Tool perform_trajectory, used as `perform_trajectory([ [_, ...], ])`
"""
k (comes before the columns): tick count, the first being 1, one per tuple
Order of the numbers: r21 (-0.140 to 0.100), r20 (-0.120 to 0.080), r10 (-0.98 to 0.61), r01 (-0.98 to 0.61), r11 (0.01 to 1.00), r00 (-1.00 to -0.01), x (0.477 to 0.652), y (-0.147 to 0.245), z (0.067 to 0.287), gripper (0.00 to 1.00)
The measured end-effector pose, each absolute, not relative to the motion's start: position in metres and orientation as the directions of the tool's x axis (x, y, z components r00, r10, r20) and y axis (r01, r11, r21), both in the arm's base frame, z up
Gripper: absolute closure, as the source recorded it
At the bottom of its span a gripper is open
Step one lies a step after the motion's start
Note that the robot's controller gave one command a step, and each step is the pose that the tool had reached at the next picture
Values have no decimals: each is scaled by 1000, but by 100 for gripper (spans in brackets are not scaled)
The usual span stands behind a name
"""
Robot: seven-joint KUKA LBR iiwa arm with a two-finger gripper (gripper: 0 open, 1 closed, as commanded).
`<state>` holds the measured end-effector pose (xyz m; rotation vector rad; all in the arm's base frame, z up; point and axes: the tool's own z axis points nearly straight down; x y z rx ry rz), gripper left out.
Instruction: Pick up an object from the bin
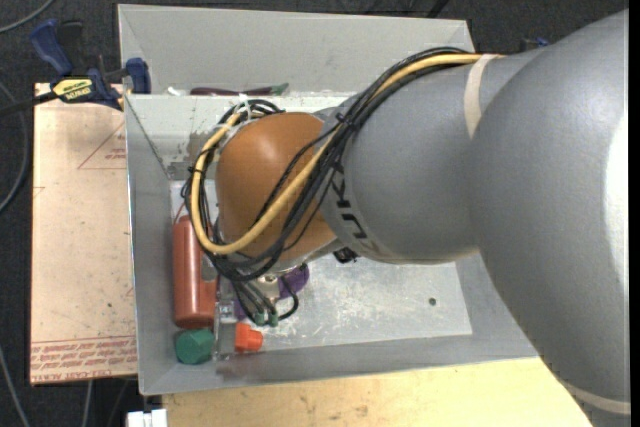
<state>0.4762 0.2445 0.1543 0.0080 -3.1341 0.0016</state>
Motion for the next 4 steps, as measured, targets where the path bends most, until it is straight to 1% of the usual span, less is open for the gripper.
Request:
perform_trajectory([
  [1,1,1,0,0,1000,-1000,478,243,159,0],
  [2,2,2,67,67,998,-998,495,170,87,0],
  [3,-2,4,92,92,996,-996,491,152,80,0],
  [4,5,-1,47,47,999,-999,497,177,100,0],
])
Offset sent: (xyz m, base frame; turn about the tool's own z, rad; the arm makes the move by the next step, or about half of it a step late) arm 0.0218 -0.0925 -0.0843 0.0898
